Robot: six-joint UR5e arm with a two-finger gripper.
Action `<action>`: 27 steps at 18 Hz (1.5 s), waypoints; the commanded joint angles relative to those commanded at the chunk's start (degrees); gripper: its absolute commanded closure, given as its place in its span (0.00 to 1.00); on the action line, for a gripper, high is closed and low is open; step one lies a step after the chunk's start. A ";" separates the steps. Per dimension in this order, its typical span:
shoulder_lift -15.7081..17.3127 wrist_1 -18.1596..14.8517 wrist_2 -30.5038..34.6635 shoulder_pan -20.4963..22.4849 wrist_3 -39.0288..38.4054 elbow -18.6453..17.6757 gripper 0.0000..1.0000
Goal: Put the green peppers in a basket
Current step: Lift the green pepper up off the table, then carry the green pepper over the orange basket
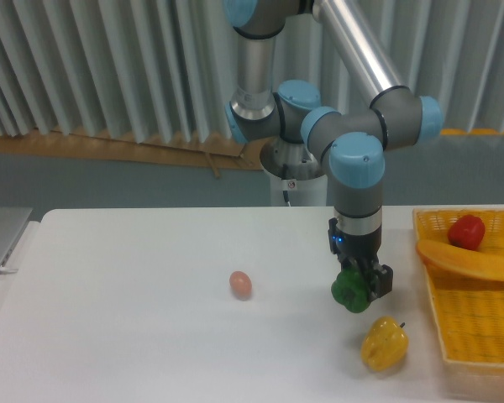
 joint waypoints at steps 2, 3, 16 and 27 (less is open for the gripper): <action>0.97 -0.80 0.19 0.96 4.23 -0.26 0.53; 1.32 -1.06 0.01 1.49 6.42 -0.35 0.53; 4.84 -4.23 -3.68 11.69 22.00 0.44 0.58; -1.22 4.11 -4.82 13.45 23.32 4.13 0.58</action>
